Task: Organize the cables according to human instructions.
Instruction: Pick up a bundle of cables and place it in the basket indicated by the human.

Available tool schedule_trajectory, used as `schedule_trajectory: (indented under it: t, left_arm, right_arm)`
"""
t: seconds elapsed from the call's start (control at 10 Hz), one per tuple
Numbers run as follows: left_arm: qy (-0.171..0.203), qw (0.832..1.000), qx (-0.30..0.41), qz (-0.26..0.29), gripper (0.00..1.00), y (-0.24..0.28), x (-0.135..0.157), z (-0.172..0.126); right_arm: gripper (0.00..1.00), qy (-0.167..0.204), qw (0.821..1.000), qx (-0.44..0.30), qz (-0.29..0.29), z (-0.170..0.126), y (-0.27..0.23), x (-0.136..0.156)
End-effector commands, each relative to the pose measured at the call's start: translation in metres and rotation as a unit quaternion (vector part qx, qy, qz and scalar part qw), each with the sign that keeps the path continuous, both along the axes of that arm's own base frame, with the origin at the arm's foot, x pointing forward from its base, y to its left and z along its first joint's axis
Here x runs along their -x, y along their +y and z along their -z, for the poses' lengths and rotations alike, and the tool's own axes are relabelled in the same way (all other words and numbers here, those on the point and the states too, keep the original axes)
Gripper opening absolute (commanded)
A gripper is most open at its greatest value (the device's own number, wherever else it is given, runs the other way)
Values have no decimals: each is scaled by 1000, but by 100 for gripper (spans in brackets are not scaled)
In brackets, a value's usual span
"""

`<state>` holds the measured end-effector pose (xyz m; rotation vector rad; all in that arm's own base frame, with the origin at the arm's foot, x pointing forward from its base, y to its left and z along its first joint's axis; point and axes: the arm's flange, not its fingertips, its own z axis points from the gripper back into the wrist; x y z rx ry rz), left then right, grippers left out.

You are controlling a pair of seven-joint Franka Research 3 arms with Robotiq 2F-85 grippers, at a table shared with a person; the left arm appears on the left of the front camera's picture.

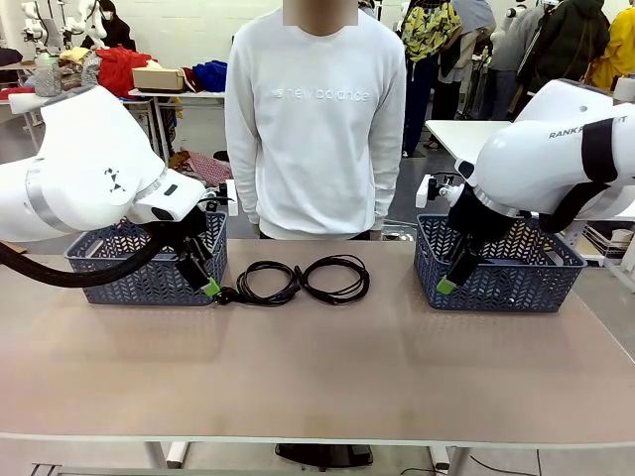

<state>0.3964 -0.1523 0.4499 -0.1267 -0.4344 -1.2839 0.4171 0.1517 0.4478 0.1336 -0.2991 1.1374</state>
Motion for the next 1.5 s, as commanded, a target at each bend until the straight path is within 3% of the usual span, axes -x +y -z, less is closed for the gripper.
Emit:
schedule_trajectory:
  t: [0.0, 1.4]
  left_arm:
    - [-1, 1000, -1, -4, 100, 0, 1, -1]
    - [-1, 1000, -1, -4, 100, 0, 1, -1]
  right_arm:
    - [100, -1, 1000, -1, 1, -1, 0, -1]
    - [100, -1, 1000, -1, 1, -1, 0, -1]
